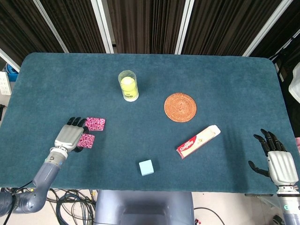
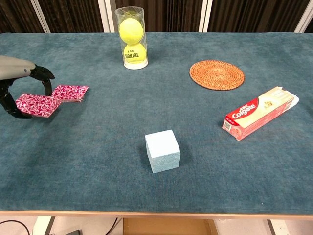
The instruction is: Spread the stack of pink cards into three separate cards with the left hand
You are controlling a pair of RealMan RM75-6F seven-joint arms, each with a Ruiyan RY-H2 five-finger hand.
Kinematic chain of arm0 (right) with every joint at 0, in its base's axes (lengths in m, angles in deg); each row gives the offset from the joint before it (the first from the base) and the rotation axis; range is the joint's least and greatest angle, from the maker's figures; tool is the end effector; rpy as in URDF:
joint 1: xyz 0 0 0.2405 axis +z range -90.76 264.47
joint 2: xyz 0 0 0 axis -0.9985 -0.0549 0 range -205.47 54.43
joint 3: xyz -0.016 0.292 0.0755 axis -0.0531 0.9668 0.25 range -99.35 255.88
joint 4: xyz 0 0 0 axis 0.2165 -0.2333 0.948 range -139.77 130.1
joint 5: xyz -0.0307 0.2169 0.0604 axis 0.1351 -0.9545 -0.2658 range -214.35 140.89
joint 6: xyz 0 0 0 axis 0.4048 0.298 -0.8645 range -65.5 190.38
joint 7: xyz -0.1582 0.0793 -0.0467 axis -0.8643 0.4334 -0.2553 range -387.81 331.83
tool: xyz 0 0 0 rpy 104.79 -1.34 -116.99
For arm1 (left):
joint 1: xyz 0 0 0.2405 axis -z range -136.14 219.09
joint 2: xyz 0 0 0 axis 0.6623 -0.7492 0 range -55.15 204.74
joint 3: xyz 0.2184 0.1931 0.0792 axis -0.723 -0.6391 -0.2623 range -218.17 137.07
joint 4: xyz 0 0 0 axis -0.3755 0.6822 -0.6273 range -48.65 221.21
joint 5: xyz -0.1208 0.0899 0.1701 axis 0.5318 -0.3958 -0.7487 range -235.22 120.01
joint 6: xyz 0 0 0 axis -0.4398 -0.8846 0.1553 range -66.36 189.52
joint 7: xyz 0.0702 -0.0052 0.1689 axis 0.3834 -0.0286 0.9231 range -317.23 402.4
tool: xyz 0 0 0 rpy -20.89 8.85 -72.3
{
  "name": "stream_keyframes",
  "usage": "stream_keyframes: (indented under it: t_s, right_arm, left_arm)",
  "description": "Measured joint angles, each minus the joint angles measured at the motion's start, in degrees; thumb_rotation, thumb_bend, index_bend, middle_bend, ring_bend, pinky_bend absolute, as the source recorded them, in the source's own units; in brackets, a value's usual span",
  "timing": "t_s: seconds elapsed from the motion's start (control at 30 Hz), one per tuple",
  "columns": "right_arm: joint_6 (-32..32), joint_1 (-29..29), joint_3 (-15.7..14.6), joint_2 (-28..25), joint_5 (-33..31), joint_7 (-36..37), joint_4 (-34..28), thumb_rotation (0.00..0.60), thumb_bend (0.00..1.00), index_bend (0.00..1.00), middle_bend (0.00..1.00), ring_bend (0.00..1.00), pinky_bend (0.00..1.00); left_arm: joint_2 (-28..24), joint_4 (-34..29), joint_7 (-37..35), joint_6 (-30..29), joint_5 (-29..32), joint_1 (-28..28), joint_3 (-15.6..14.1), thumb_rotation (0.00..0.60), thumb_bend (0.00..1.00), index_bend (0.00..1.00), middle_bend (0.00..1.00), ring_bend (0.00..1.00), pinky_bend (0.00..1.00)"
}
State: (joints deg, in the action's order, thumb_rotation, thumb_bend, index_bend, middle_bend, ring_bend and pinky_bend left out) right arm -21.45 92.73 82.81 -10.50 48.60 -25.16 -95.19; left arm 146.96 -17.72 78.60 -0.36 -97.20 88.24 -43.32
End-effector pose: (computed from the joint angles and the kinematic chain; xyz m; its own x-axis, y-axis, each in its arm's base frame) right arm -0.3612 -0.2385 0.1637 0.3637 0.0143 0.9314 -0.9314 -0.0134 0.3639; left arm -0.2341 0.3756 0.0245 0.6124 0.4132 0.6739 0.7836 -0.2046 -0.5866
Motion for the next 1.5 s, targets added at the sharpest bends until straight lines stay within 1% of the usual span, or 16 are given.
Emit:
stream_keyframes:
  t_s: [0.3, 0.43, 0.53, 0.57, 0.67, 0.9, 1.13, 1.23, 1.33, 1.37, 1.43, 1.5]
  right_arm:
    - [0.02, -0.13, 0.16, -0.27, -0.36, 1.03, 0.39, 0.600, 0.22, 0.17, 0.04, 0.05, 0.19]
    - [0.04, -0.16, 0.17, -0.38, -0.37, 1.33, 0.49, 0.600, 0.22, 0.17, 0.04, 0.05, 0.19]
    - [-0.02, -0.19, 0.20, -0.38, -0.44, 1.42, 0.50, 0.600, 0.22, 0.17, 0.04, 0.05, 0.19]
    - [0.00, -0.21, 0.23, -0.37, -0.51, 1.41, 0.51, 0.600, 0.22, 0.17, 0.04, 0.05, 0.19]
    - [0.14, -0.16, 0.30, -0.30, -0.70, 1.17, 0.55, 0.600, 0.22, 0.17, 0.04, 0.05, 0.19]
    - [0.59, 0.05, 0.42, -0.13, -1.06, 0.58, 0.54, 0.600, 0.21, 0.17, 0.04, 0.05, 0.19]
    - [0.64, 0.01, 0.53, -0.18, -1.38, 0.44, 0.40, 0.600, 0.22, 0.17, 0.04, 0.05, 0.19]
    - [0.65, -0.01, 0.52, -0.22, -1.41, 0.43, 0.30, 0.600, 0.21, 0.17, 0.04, 0.05, 0.19]
    - [0.87, 0.03, 0.43, -0.24, -1.41, 0.18, 0.13, 0.600, 0.21, 0.17, 0.04, 0.05, 0.19]
    - [0.88, 0.04, 0.44, -0.23, -1.45, 0.05, 0.05, 0.600, 0.22, 0.17, 0.04, 0.05, 0.19]
    - [0.87, 0.05, 0.47, -0.20, -1.51, -0.08, -0.02, 0.600, 0.22, 0.17, 0.04, 0.05, 0.19]
    - [0.91, 0.07, 0.48, -0.15, -1.54, -0.28, -0.07, 0.600, 0.22, 0.17, 0.04, 0.05, 0.19]
  left_arm:
    - [2.96, 0.75, 1.83, 0.26, 1.25, -0.13, 0.23, 0.600, 0.32, 0.53, 0.14, 0.00, 0.00]
    - [3.72, 1.20, 1.95, 0.30, 1.43, -0.44, 0.47, 0.600, 0.32, 0.49, 0.13, 0.00, 0.00]
    - [3.73, 1.05, 2.43, 0.68, 1.78, -0.50, 0.23, 0.600, 0.28, 0.41, 0.12, 0.00, 0.00]
    - [3.69, 0.93, 2.64, 0.89, 2.03, -0.51, 0.12, 0.600, 0.25, 0.39, 0.12, 0.00, 0.00]
    - [3.42, 0.60, 2.75, 1.11, 2.20, -0.55, 0.13, 0.600, 0.19, 0.37, 0.11, 0.00, 0.00]
    - [2.33, -0.46, 3.87, 1.06, 2.27, -0.41, 0.16, 0.600, 0.19, 0.30, 0.10, 0.00, 0.00]
    - [0.94, -2.98, 3.56, 0.09, 1.10, -0.68, 0.58, 0.600, 0.19, 0.30, 0.10, 0.00, 0.00]
    - [0.17, -3.71, 2.42, -1.36, -0.29, -1.03, 1.62, 0.600, 0.18, 0.31, 0.09, 0.00, 0.00]
    - [-0.26, -2.22, 0.70, -2.85, -0.52, -0.82, 4.10, 0.600, 0.18, 0.31, 0.09, 0.00, 0.00]
    - [-0.35, -0.87, -0.10, -2.40, 0.14, -0.45, 5.13, 0.600, 0.18, 0.31, 0.09, 0.00, 0.00]
    - [-0.46, 1.44, -1.05, -0.18, 1.49, 0.28, 6.27, 0.600, 0.18, 0.30, 0.09, 0.00, 0.00]
    - [-0.49, 4.50, -2.16, 3.88, 3.41, 1.35, 7.51, 0.600, 0.18, 0.30, 0.09, 0.00, 0.00]
